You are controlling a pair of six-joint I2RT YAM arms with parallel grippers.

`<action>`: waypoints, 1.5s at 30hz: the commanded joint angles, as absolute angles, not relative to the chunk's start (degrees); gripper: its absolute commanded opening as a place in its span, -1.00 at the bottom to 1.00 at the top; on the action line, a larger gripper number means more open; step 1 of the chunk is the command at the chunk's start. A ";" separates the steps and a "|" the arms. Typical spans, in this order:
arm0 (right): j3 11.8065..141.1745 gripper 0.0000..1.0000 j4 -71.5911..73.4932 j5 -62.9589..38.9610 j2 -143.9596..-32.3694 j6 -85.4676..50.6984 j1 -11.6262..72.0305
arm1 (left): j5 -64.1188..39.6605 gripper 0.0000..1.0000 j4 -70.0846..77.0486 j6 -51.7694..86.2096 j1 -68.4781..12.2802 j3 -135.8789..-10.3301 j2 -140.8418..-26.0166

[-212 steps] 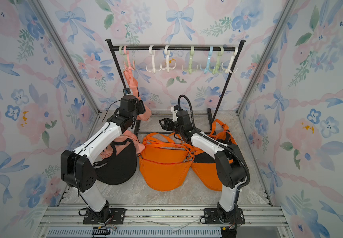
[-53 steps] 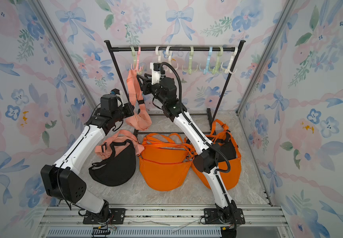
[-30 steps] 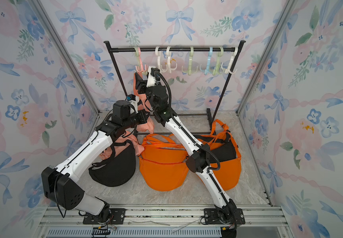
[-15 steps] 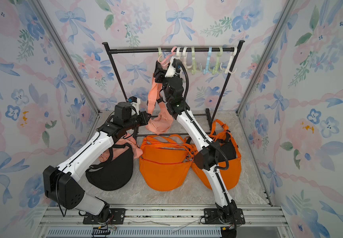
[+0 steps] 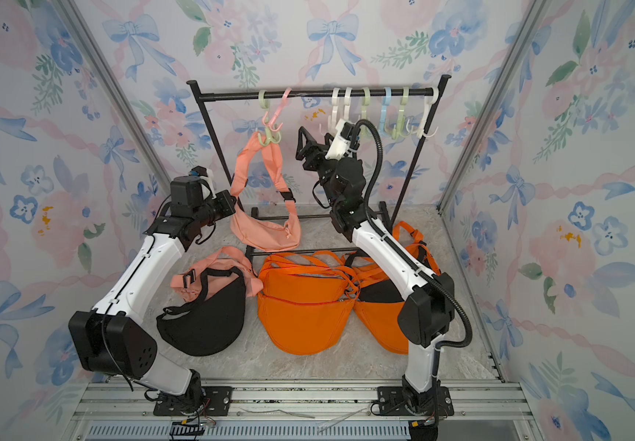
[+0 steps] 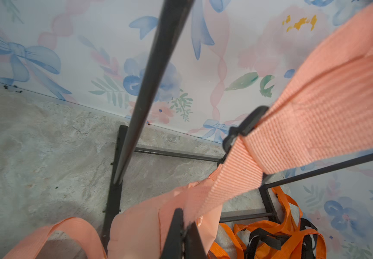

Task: Take the bag off the hook
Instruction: Pick up the bag from the hook.

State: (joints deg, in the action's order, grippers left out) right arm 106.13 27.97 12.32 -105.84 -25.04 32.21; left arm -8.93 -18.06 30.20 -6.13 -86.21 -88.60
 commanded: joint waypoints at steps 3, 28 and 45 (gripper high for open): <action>102.98 0.70 31.32 12.78 -101.53 -26.84 31.00 | -8.21 -1.00 -20.22 28.54 -5.19 -87.63 -87.41; 114.02 0.77 17.58 -15.30 -117.51 -25.17 38.01 | -6.15 -1.00 -25.08 27.97 -16.53 -101.34 -79.57; 104.86 0.85 11.28 -8.87 -106.34 -29.86 35.88 | -8.42 -1.00 -20.96 33.99 -22.78 -82.32 -81.29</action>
State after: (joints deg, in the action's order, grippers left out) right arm 102.69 15.44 -9.76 -106.61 -29.65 34.74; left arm -6.61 -22.79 32.23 -21.96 -83.42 -80.49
